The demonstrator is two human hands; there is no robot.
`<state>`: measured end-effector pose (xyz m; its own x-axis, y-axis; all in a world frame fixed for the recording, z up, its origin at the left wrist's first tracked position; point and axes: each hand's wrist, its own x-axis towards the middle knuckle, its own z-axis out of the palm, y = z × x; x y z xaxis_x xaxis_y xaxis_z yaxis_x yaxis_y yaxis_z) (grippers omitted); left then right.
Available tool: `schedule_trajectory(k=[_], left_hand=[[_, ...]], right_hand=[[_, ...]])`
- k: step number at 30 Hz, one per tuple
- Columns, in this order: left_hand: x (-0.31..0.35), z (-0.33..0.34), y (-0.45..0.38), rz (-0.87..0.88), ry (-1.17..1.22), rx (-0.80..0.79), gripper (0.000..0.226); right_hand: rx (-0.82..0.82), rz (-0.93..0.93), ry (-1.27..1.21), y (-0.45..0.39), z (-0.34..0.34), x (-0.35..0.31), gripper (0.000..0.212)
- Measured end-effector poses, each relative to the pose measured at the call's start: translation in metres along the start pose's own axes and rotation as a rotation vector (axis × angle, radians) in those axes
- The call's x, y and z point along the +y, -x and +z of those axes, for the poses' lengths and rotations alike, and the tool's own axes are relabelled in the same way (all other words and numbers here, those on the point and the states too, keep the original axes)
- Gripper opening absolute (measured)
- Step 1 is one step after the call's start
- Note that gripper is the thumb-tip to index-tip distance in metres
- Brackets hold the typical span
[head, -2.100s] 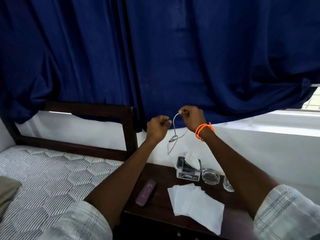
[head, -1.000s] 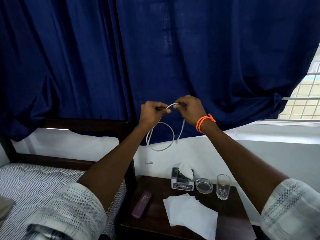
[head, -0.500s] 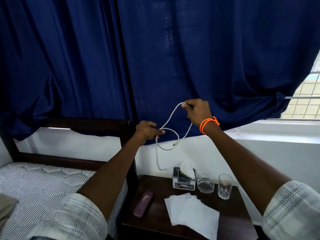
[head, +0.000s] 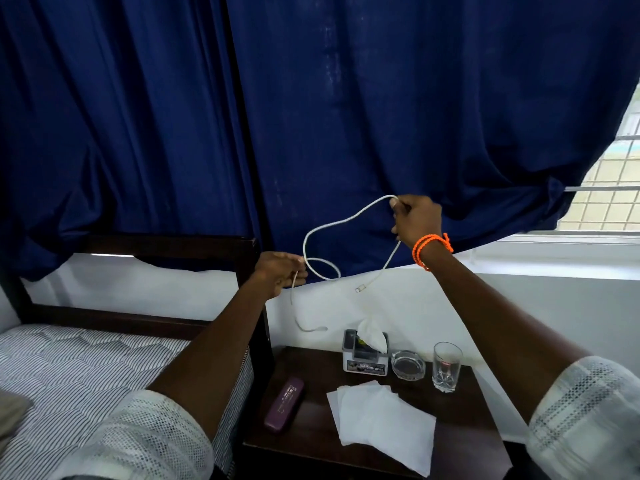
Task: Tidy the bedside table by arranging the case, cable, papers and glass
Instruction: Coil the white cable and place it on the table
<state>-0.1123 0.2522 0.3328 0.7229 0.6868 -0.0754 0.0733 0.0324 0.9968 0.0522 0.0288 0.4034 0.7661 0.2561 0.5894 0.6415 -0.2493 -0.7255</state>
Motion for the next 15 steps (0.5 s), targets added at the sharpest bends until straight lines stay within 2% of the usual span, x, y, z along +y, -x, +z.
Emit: schedule_trajectory(k=[4, 10, 15], left_hand=[[-0.014, 0.004, -0.010, -0.002, -0.089, 0.051, 0.013], [-0.021, 0.022, -0.019, 0.005, -0.171, 0.130, 0.008], [-0.012, 0.014, -0.021, 0.017, 0.025, 0.204, 0.020]], right_hand=[[-0.015, 0.039, -0.142, 0.000, -0.002, -0.012, 0.024], [-0.103, -0.043, -0.145, 0.003, 0.005, -0.041, 0.025], [-0.166, -0.063, -0.152, 0.008, 0.014, -0.048, 0.022]])
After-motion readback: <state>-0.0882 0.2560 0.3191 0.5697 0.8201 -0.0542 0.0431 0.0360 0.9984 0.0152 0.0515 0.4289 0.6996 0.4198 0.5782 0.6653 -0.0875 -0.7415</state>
